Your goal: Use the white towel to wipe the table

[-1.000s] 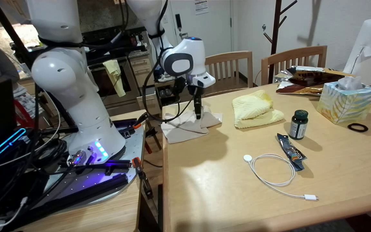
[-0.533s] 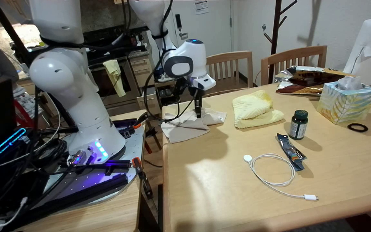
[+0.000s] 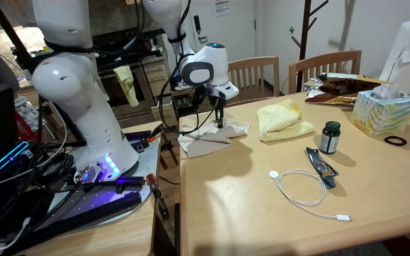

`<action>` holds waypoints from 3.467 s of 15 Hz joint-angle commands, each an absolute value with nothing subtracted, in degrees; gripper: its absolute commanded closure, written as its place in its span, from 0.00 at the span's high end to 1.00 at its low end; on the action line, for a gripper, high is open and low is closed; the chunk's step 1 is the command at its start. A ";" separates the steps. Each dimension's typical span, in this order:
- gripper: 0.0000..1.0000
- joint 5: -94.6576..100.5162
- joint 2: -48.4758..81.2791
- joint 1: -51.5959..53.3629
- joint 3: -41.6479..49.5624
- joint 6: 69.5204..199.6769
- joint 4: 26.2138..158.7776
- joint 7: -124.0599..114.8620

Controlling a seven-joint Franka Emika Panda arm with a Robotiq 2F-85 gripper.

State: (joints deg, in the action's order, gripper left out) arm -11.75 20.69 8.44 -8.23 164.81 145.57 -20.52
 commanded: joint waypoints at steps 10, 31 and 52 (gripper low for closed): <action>0.01 -13.58 19.87 6.51 -7.44 164.90 147.52 -18.18; 0.01 -36.03 20.00 -20.60 -14.55 161.73 146.70 2.05; 0.01 -6.61 18.54 2.59 -0.25 151.94 146.00 -9.67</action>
State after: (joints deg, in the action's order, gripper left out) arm -12.05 18.46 -1.42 -1.30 153.87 146.73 -7.37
